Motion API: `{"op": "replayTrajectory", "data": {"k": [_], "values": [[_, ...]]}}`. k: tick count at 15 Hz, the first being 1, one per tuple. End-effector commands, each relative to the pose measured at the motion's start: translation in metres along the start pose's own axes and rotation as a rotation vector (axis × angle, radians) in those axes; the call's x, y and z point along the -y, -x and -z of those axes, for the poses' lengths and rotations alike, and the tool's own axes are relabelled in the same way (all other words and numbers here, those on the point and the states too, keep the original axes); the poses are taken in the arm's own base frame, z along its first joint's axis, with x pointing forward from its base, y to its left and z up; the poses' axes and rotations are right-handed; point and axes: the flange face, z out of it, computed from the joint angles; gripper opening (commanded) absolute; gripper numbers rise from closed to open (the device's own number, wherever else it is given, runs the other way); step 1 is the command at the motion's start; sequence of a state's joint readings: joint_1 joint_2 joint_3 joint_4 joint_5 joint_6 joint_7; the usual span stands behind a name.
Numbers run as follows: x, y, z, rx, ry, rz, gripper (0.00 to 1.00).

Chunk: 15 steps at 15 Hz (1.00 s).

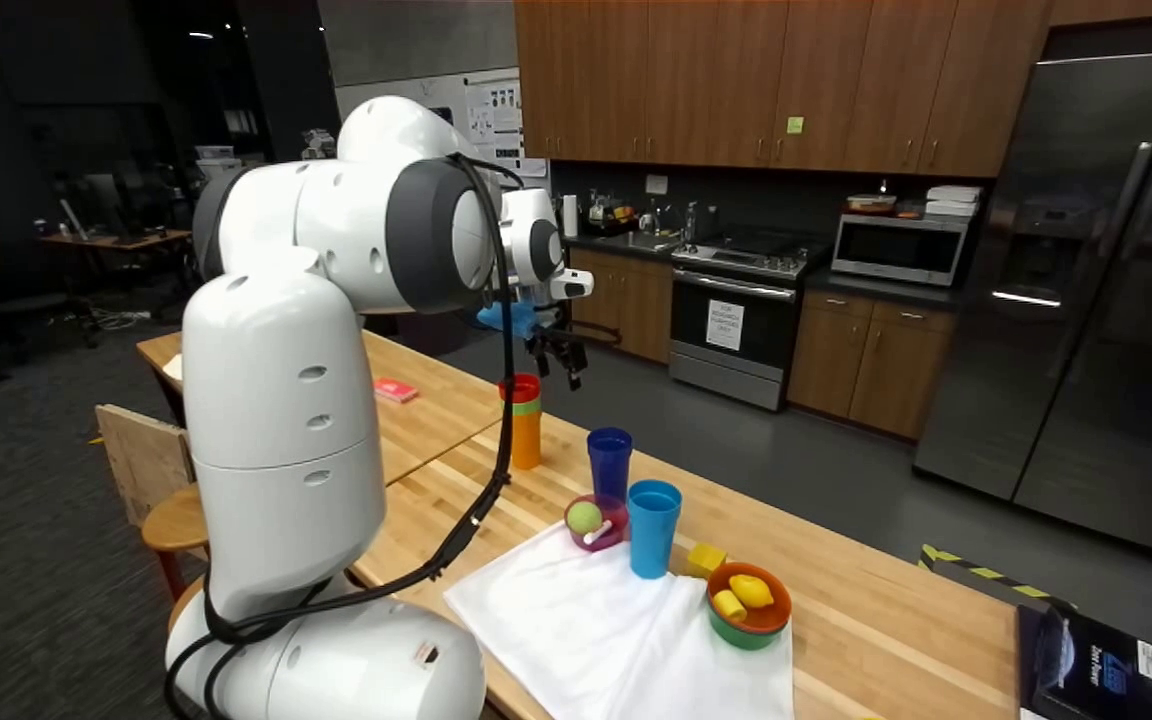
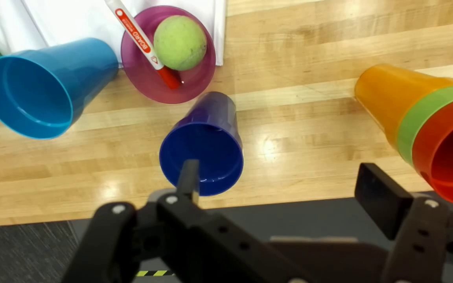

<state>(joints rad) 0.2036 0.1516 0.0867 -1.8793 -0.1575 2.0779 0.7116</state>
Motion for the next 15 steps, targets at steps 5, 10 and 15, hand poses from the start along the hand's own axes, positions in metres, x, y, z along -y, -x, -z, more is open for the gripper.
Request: {"op": "replayTrajectory", "data": {"k": [5,10,15], "values": [[0.000,0.000,0.001,0.001,0.000,0.000,1.00],[0.008,-0.004,-0.001,0.021,-0.014,0.041,1.00],[0.049,-0.009,0.009,0.015,-0.089,0.164,1.00]]}}
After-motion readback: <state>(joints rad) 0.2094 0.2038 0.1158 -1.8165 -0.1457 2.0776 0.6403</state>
